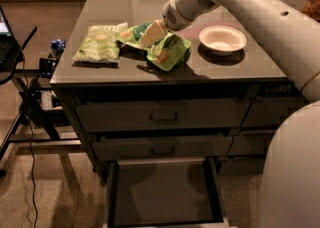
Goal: Pick green rice chip bag from bottom drawer and place on counter
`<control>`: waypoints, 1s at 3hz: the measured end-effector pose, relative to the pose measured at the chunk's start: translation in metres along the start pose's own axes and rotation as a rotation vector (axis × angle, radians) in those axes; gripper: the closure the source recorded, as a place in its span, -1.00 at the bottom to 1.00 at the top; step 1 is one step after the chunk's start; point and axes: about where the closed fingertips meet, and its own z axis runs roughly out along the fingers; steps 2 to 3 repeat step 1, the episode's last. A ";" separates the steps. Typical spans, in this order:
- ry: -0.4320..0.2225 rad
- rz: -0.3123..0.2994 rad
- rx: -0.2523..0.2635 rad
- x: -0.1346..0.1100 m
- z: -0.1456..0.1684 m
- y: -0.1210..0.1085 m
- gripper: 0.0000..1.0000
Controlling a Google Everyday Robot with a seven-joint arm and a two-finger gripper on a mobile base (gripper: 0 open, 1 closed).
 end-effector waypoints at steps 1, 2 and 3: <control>0.000 0.000 0.000 0.000 0.000 0.000 -1.00; 0.000 0.000 0.000 0.000 0.000 0.000 -1.00; 0.000 0.000 0.000 0.000 0.000 0.000 -1.00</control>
Offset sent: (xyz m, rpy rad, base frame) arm 0.0000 0.0000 0.0000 0.0000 0.0000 0.0000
